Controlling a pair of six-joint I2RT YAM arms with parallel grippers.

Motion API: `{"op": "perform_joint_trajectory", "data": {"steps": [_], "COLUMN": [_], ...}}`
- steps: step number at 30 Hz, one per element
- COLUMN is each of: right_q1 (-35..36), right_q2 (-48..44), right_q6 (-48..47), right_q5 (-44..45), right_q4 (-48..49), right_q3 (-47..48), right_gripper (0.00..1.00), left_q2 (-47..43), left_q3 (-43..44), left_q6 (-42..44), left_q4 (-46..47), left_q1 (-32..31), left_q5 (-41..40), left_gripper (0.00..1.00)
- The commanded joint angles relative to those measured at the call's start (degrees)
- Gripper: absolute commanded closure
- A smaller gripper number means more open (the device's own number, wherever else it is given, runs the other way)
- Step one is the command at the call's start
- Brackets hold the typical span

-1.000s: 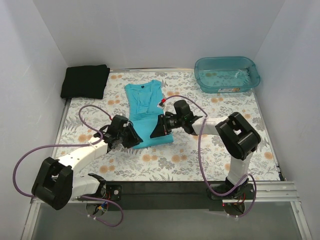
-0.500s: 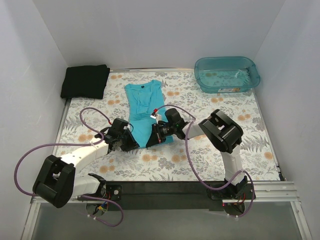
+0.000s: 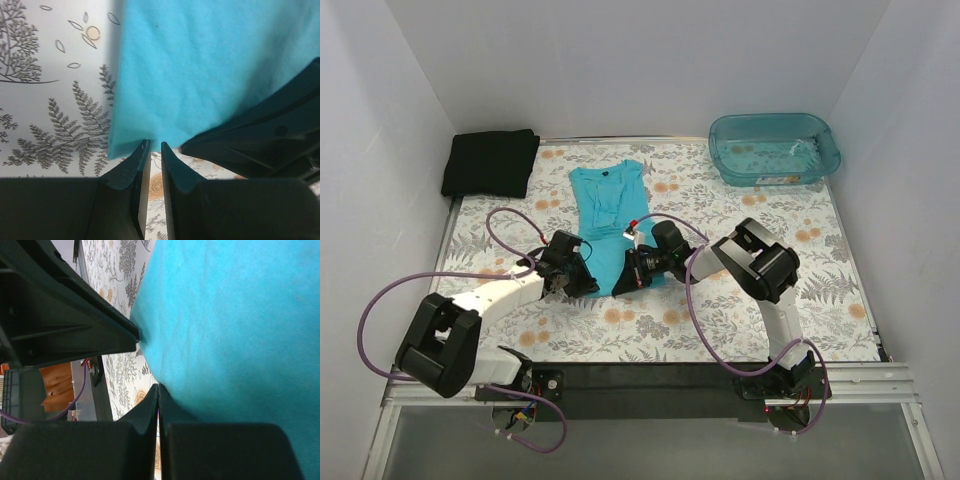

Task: Fold and stack the t-shirts
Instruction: Fold the tshirt

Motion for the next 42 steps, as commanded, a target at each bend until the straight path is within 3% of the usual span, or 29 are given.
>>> {"op": "perform_joint_trajectory", "data": {"steps": [1, 8, 18, 34, 38, 42], "right_q1": [0.0, -0.7, -5.1, -18.3, -19.0, -19.0], "right_q2": [-1.7, -6.4, -7.5, -15.8, -18.4, -22.6], "right_q6": [-0.5, -0.4, -0.5, -3.7, -5.7, -11.3], "right_q5": [3.1, 7.5, 6.2, 3.3, 3.5, 6.6], "right_q4": [-0.6, -4.3, -5.9, -9.3, -12.5, -24.9], "right_q3": [-2.4, -4.8, -9.7, -19.3, -19.2, -14.3], "right_gripper": [0.99, 0.99, 0.99, 0.99, 0.99, 0.99], "left_q2": [1.2, 2.6, 3.4, -1.2, -3.5, -6.2], "left_q3": [0.3, -4.3, -5.9, -5.1, -4.7, -2.1], "left_q6": [-0.5, -2.6, -3.1, -1.5, -1.1, -0.6], "left_q4": [-0.4, -1.0, -1.8, -5.7, -6.9, -8.8], "left_q1": [-0.2, -0.1, 0.1, 0.1, 0.2, 0.2], "left_q5": [-4.1, -5.6, -5.7, -6.1, -5.3, -5.5], "left_gripper": [0.84, 0.87, 0.88, 0.88, 0.86, 0.79]}}
